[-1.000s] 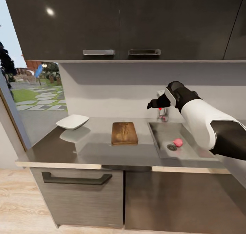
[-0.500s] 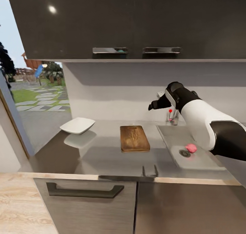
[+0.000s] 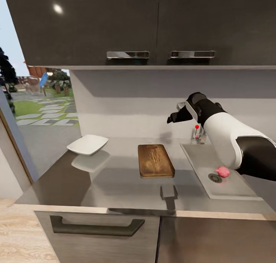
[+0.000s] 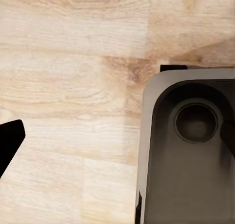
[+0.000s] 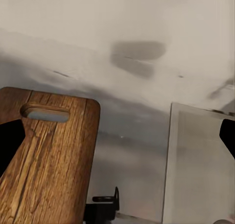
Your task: In the kitchen, take the Vidalia onion out of the sink, dice it on the chopping board with the paring knife, put the diced onion into the bowl on the countertop, then place both the paring knife and the chopping board into the sink.
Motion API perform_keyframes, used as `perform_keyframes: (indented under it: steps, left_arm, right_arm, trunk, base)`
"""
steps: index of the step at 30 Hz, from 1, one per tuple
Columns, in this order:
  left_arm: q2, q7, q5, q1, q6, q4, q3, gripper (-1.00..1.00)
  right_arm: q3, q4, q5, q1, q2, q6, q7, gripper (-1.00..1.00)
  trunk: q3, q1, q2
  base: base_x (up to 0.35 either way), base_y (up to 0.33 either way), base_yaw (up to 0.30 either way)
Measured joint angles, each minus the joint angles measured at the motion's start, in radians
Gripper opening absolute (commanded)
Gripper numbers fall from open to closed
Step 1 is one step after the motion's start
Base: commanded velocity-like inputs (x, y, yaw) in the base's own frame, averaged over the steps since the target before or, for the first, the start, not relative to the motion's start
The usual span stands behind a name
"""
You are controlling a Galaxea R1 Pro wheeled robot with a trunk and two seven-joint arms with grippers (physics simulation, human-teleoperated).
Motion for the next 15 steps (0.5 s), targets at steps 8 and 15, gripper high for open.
perform_keyframes:
  steps: [8,15]
  left_arm:
    - [-0.001,0.0,0.0,0.0,0.0,0.0,0.0,1.0]
    - [-0.003,0.001,0.002,0.0,-0.001,-0.001,0.001,1.0]
  right_arm:
    - [-0.001,0.0,0.0,0.001,-0.001,0.0,-0.002,1.0]
    - [0.0,0.002,0.001,0.001,-0.001,0.0,-0.003,1.0]
  trunk:
    - [0.001,0.0,0.0]
    - [0.006,0.0,0.0]
  base:
    - [0.002,0.001,-0.101]
    - [0.0,0.0,-0.226]
